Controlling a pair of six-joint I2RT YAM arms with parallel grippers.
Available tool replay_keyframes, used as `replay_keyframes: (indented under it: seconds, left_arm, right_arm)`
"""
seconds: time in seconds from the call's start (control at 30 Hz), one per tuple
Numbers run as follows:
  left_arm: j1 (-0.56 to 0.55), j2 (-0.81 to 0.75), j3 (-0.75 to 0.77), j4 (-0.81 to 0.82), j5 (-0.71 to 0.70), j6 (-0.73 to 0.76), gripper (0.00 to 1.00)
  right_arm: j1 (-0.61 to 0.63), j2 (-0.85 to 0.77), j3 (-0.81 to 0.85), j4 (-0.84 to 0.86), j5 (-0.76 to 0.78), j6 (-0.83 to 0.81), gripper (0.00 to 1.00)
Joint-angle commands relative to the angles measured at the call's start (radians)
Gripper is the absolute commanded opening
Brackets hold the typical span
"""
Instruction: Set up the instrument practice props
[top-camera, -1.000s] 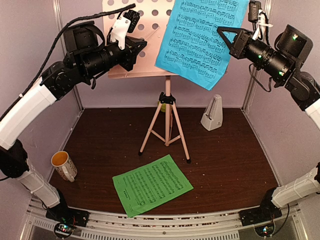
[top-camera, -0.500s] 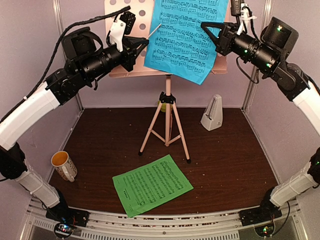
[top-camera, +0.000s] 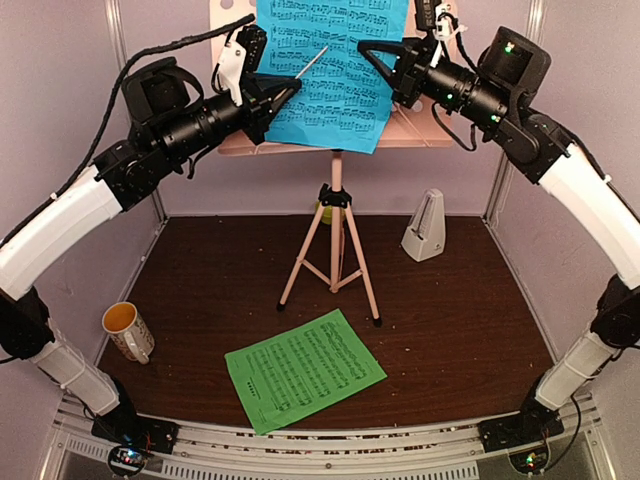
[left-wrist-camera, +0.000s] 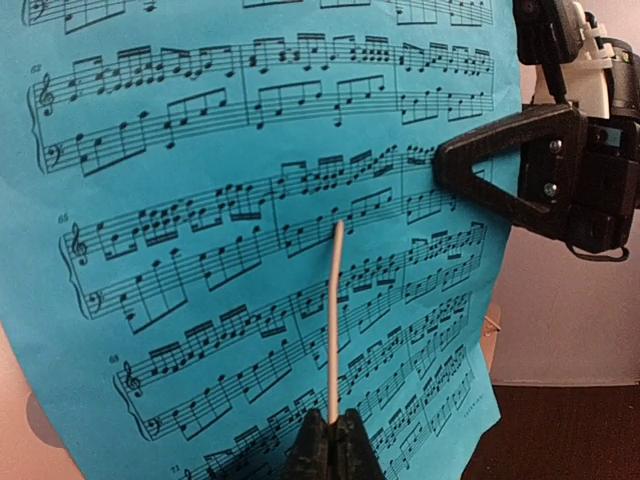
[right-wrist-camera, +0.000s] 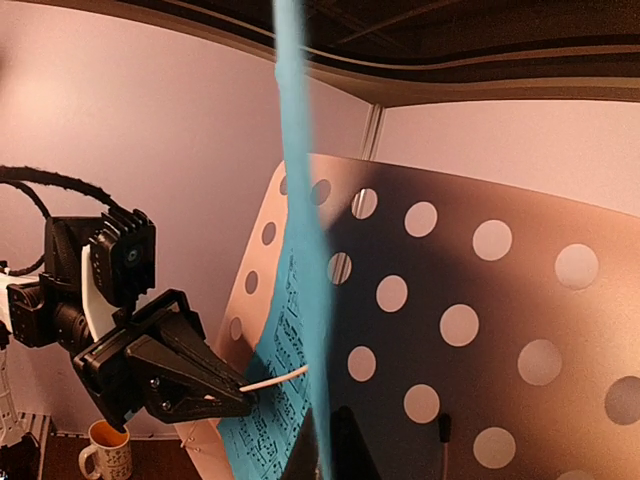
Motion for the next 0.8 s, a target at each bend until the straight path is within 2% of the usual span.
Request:
replay_keyframes:
  seconds: [0.0, 0.37, 0.5, 0.6, 0.7, 0.77]
  left_arm:
    - [0.008, -0.026, -0.002, 0.131, 0.064, -0.01, 0.0]
    - [0.015, -0.03, -0.015, 0.149, 0.082, -0.018, 0.0]
    - [0.017, -0.029, -0.016, 0.151, 0.087, -0.022, 0.0]
    - [0.017, -0.029, -0.018, 0.152, 0.088, -0.022, 0.0]
    - [0.018, -0.03, -0.02, 0.151, 0.086, -0.023, 0.0]
    - [0.02, -0.03, -0.02, 0.152, 0.087, -0.023, 0.0]
  right_arm:
    - [-0.009, 0.054, 0.078, 0.055, -0.095, -0.019, 0.0]
    - [-0.023, 0.137, 0.178, 0.101, -0.175, -0.023, 0.0]
    - [-0.029, 0.159, 0.201, 0.123, -0.201, 0.002, 0.09]
    - [-0.029, 0.17, 0.207, 0.135, -0.206, 0.02, 0.23]
    - [-0.03, 0.172, 0.202, 0.148, -0.204, 0.034, 0.29]
    - [-0.03, 0.17, 0.198, 0.151, -0.203, 0.038, 0.28]
